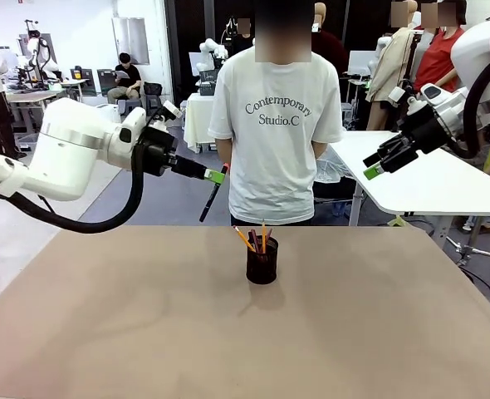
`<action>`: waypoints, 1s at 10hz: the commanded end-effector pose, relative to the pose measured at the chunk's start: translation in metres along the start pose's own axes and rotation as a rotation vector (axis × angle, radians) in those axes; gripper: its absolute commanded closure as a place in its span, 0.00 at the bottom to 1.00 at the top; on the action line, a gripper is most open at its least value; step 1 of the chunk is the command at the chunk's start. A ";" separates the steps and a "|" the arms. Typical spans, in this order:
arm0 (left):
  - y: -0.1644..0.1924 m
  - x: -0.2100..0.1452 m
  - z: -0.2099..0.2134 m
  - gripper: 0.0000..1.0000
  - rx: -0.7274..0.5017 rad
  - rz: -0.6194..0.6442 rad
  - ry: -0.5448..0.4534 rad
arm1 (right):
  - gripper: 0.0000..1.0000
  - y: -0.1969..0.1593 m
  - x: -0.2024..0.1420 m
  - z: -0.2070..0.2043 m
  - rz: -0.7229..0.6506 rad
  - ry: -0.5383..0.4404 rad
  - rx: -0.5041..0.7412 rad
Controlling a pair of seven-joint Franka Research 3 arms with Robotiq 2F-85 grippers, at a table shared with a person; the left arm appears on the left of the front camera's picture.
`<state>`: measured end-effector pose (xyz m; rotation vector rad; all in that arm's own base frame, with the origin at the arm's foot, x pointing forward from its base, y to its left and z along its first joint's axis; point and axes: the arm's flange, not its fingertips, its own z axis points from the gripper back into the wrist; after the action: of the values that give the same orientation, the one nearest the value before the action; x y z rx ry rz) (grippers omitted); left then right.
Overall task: Place the pens into the pen holder.
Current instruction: Pick up a writing instrument from the table and place it into the Pen holder.
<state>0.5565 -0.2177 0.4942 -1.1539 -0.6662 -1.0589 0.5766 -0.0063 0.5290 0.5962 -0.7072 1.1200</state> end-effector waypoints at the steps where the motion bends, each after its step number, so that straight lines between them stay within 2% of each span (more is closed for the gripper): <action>1: 0.000 0.006 -0.002 1.00 0.015 0.028 0.023 | 0.00 -0.002 0.003 0.000 0.003 -0.003 -0.009; 4: -0.001 0.001 -0.006 1.00 0.011 0.022 0.012 | 0.00 -0.002 0.003 0.000 0.003 -0.003 -0.009; 5: 0.003 -0.001 -0.005 1.00 -0.053 0.065 -0.031 | 0.00 -0.002 0.003 0.000 0.003 -0.003 -0.009; 6: 0.015 -0.006 -0.012 1.00 -0.044 0.063 -0.095 | 0.00 -0.002 0.003 0.000 0.003 -0.003 -0.009; 8: 0.034 -0.010 -0.039 1.00 -0.021 -0.023 -0.234 | 0.00 -0.002 0.003 0.000 0.003 -0.003 -0.009; 10: 0.053 -0.009 -0.058 1.00 0.001 -0.158 -0.295 | 0.00 -0.002 0.003 0.000 0.003 -0.003 -0.009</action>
<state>0.5888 -0.2598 0.4489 -1.2938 -0.9056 -0.9656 0.5766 -0.0063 0.5291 0.5960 -0.7076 1.1202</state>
